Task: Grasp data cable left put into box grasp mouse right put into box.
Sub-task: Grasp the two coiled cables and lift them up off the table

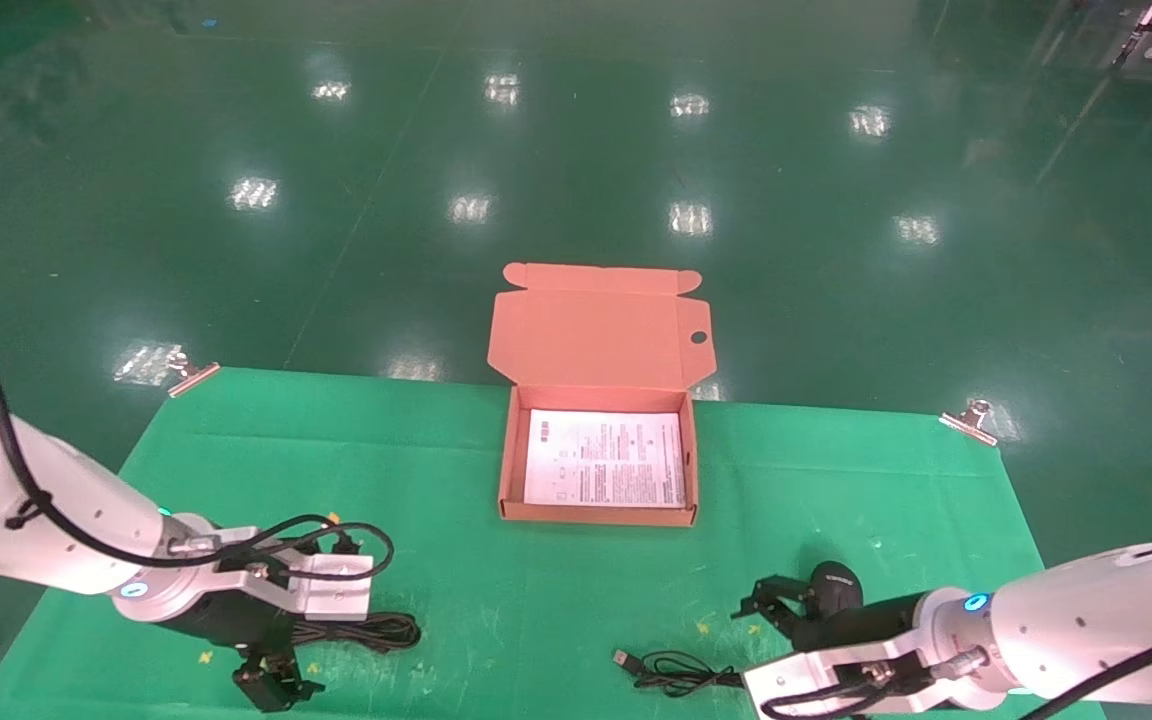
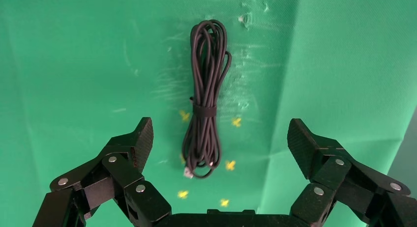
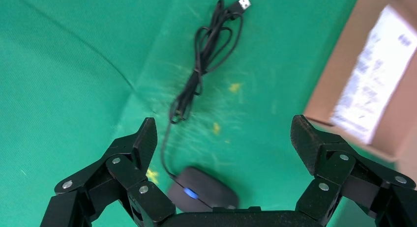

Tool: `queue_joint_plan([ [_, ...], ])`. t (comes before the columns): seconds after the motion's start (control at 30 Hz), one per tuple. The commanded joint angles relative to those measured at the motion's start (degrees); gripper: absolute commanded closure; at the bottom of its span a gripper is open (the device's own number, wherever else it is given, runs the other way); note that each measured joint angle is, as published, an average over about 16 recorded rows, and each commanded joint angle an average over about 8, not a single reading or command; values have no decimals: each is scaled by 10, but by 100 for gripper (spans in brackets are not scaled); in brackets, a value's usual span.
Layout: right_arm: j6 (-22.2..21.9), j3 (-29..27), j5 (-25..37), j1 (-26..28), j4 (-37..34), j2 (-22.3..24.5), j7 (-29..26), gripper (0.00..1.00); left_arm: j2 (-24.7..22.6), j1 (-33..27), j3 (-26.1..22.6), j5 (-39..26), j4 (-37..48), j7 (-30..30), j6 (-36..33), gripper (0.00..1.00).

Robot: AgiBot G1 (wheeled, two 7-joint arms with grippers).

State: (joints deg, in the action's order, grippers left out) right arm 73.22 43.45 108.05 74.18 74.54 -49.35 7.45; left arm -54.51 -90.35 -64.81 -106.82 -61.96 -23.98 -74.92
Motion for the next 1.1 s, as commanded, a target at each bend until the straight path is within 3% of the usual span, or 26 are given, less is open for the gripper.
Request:
queue_joint_plan([
  [0.03,-7,2,9,-10,-6,-6,-25,0,-3,8,0,-5,9,-9,14,0],
  [0.2,-15,5,8,-12,-59,-38,-45,0,-24,13,8,13,86,14,34,0],
  [0.7,-94,27,52,-18,-189,-108,24,0,-109,9,14,38,333,166,78,0],
  [0.73,-100,27,55,-18,-196,-110,25,0,-113,9,14,37,346,174,82,9],
  [0.77,-105,27,57,-19,-201,-112,27,5,-117,9,14,37,356,180,87,21],
  [0.8,-109,28,59,-19,-205,-114,28,15,-120,9,14,37,364,185,91,34],
  [0.97,-129,26,65,-22,-222,-119,27,78,-130,9,15,36,394,201,111,96],
  [1.03,-132,26,66,-22,-224,-120,27,98,-131,9,15,35,398,203,115,100],
  [1.1,-136,25,66,-23,-227,-121,26,100,-133,10,15,35,403,206,121,100],
])
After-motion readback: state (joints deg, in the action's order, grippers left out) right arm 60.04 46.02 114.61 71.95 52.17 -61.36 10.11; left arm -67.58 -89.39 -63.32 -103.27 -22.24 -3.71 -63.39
